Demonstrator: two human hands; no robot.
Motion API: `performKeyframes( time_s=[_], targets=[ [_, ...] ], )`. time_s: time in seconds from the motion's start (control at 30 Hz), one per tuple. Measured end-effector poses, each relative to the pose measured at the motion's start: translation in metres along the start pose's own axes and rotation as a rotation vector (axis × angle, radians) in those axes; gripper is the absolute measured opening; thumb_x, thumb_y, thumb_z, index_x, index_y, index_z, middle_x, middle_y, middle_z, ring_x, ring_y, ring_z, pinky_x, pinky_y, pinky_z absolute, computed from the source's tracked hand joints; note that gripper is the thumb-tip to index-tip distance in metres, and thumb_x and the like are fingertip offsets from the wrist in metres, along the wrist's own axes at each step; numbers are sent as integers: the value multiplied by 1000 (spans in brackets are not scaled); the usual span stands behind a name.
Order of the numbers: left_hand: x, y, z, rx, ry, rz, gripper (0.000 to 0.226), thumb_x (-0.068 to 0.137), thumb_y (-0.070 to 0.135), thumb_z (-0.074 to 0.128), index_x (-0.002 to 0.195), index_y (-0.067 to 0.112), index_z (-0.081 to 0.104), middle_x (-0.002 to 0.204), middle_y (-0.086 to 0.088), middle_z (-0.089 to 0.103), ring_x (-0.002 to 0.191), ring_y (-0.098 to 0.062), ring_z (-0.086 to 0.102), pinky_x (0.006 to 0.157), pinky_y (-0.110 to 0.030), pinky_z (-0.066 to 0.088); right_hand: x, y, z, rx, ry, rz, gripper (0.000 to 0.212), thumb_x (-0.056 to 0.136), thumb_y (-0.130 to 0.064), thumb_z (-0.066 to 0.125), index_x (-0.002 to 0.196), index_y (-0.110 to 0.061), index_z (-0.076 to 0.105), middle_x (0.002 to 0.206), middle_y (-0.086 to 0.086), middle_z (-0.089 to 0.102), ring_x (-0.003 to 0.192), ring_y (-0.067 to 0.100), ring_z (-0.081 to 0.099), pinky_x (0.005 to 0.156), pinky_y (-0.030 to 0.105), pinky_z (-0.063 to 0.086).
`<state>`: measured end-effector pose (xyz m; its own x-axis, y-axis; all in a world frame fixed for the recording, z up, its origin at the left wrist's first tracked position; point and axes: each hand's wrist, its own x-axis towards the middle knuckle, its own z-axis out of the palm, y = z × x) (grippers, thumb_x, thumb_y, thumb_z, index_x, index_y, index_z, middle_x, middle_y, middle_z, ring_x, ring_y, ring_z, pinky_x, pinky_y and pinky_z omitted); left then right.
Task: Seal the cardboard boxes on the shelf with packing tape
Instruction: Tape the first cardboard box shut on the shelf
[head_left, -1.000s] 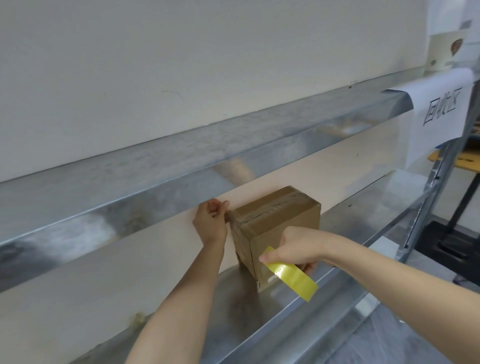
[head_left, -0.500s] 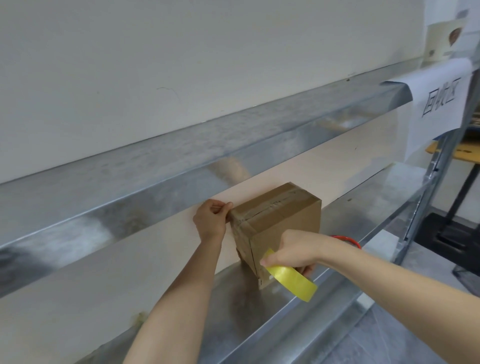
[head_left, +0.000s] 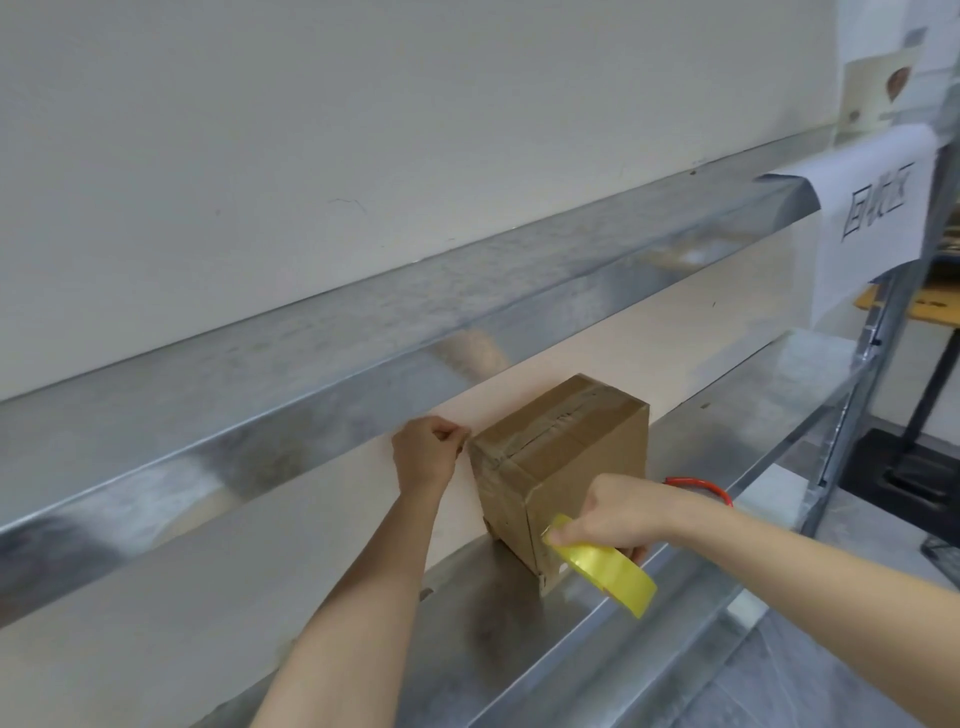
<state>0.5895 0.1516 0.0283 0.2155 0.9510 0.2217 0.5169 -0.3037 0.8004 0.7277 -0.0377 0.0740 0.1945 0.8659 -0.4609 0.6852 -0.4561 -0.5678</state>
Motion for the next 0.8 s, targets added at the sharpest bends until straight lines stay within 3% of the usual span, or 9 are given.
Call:
performKeyframes(
  time_s=[0.1,0.17,0.4,0.67,0.8],
  targets=[
    [-10,5,-10,-15,127,86,18,86,27,69,76,13,72,75,0,71,74,-15,66,71,-24,47,0,1,-1,-3,14,-9,42,87,-46,63,70,-7,61,63,5,58,67,22,63,67,31,59],
    [-17,7,-16,16,152,170,25,89,32,66,76,11,71,76,1,72,73,-11,64,71,-22,45,-2,1,-2,-13,26,-13,43,86,-45,63,66,-8,57,60,4,56,62,20,62,60,27,57],
    [-30,7,-9,72,-18,265,17,84,35,71,87,20,76,84,9,73,80,-5,67,77,-23,52,-7,5,3,36,27,-3,40,86,-45,65,70,-8,62,63,4,61,64,21,65,60,26,57],
    [-37,17,-9,254,-23,279,15,89,30,66,93,17,74,90,2,74,86,-14,67,78,-29,53,-7,12,8,41,42,-19,48,87,-47,64,60,-12,46,57,2,50,53,16,55,50,21,49],
    [-36,21,-13,337,-112,283,25,88,39,67,93,16,75,90,0,74,88,-18,68,79,-30,54,-10,12,10,19,45,-47,51,89,-46,61,56,-15,38,53,0,42,46,10,47,42,16,41]
  ],
)
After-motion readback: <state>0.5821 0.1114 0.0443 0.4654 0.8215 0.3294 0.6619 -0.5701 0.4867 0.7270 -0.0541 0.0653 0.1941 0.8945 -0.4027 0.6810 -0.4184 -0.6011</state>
